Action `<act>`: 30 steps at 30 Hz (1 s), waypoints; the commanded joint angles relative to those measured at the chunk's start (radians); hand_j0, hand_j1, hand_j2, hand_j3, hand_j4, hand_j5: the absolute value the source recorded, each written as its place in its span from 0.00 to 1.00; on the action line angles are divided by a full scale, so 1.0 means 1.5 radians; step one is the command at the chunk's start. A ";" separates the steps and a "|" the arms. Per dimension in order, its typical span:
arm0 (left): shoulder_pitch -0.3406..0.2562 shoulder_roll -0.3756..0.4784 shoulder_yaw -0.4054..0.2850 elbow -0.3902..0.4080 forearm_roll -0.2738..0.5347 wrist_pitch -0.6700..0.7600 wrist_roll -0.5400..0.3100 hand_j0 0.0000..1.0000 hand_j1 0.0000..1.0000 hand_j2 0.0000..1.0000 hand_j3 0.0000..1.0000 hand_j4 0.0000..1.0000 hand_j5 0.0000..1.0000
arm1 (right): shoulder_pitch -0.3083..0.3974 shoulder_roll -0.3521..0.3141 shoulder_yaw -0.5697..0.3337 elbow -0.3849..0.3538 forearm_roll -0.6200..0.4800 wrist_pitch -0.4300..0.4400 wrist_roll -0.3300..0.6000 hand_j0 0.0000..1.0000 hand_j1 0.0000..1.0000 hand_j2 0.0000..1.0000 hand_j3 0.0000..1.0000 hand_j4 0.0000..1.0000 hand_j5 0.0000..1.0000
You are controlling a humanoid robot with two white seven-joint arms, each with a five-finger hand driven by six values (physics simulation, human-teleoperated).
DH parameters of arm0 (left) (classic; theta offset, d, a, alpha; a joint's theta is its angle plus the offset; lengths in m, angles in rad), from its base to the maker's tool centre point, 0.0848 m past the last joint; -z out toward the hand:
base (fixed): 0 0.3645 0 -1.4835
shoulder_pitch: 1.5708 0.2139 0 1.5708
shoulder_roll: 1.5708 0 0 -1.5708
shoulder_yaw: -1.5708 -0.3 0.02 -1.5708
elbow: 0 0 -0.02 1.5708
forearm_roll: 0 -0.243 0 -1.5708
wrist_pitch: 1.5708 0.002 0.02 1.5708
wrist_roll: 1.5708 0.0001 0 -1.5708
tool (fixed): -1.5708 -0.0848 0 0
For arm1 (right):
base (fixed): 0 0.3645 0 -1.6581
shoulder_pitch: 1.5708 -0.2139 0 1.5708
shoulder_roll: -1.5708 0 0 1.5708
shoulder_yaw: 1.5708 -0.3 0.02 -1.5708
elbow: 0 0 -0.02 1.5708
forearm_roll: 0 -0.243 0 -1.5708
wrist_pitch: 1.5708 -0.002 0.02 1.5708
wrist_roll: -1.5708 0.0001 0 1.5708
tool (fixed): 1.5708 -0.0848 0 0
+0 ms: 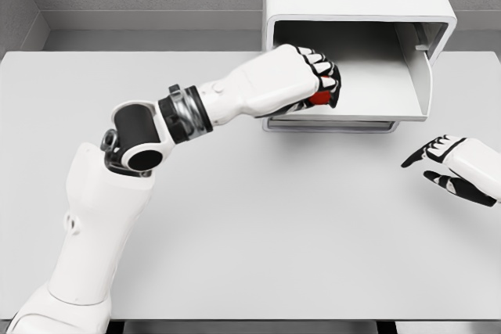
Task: Slide open multi-storey tabletop storage cabinets and put open load switch and slide close multi-storey tabletop storage cabinets
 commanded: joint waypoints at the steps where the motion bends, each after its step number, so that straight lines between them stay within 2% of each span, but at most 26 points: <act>1: -0.004 0.000 -0.003 0.011 -0.003 0.002 0.001 0.44 0.44 0.44 0.44 0.44 0.44 | 0.000 -0.001 0.001 -0.006 -0.005 0.001 0.000 0.58 0.58 0.58 0.58 0.58 0.58; 8: -0.030 0.000 -0.019 0.027 -0.003 0.002 0.001 0.44 0.44 0.44 0.44 0.44 0.44 | -0.001 -0.001 0.002 -0.011 -0.005 0.001 0.000 0.58 0.58 0.58 0.58 0.58 0.58; 17: -0.070 0.000 -0.030 0.076 -0.002 0.002 0.001 0.44 0.44 0.44 0.44 0.44 0.44 | -0.001 -0.001 0.002 -0.019 -0.005 0.001 0.001 0.58 0.58 0.58 0.58 0.58 0.58; 23: -0.074 0.000 -0.048 0.080 -0.001 0.002 0.001 0.44 0.44 0.44 0.44 0.44 0.44 | -0.001 -0.001 0.002 -0.020 -0.007 0.001 0.001 0.58 0.58 0.58 0.58 0.58 0.58; 30: -0.086 0.000 -0.049 0.099 -0.001 0.002 0.001 0.44 0.44 0.44 0.44 0.44 0.44 | 0.000 -0.001 0.002 -0.021 -0.007 0.001 0.001 0.58 0.58 0.58 0.58 0.58 0.58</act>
